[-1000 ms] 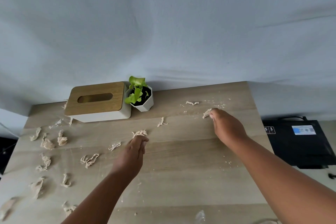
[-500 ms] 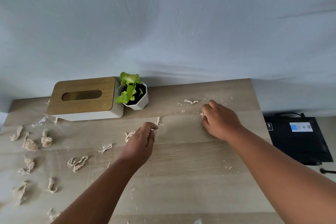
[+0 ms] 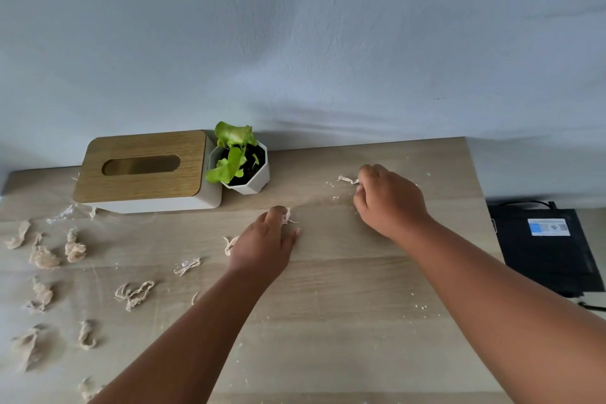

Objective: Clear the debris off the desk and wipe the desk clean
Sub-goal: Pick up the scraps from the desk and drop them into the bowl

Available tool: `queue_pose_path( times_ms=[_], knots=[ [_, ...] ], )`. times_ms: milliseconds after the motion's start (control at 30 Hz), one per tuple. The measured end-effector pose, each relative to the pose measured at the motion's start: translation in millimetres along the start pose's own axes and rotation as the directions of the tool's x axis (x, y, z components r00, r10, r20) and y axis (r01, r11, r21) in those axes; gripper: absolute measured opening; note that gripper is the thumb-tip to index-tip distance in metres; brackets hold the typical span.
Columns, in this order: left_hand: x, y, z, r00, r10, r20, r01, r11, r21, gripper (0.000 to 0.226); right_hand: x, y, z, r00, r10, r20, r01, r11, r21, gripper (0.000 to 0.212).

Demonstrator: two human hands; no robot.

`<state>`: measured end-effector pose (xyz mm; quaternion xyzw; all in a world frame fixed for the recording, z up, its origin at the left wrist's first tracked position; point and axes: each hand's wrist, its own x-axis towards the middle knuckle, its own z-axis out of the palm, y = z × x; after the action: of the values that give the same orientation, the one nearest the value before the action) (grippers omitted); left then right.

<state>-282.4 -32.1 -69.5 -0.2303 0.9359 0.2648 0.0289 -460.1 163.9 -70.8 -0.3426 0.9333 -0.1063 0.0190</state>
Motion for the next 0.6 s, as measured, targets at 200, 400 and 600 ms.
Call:
queue_pose_path(
  times_ms=[200,400,600],
  knots=[
    [8,-1,4,1.000,0.010,-0.009,-0.010,0.998,0.055,0.021,14,-3,7,0.997,0.014,0.072,-0.010,0.999,-0.054,0.024],
    [2,8,0,0.998,0.037,-0.047,-0.031,0.992,0.121,0.017,12,-10,10,0.994,0.032,0.103,-0.027,0.998,-0.049,0.020],
    [-9,12,-6,0.998,0.019,-0.064,-0.020,1.000,-0.004,0.016,-2,-21,1,0.986,0.084,0.145,-0.089,0.996,0.032,0.019]
  ],
)
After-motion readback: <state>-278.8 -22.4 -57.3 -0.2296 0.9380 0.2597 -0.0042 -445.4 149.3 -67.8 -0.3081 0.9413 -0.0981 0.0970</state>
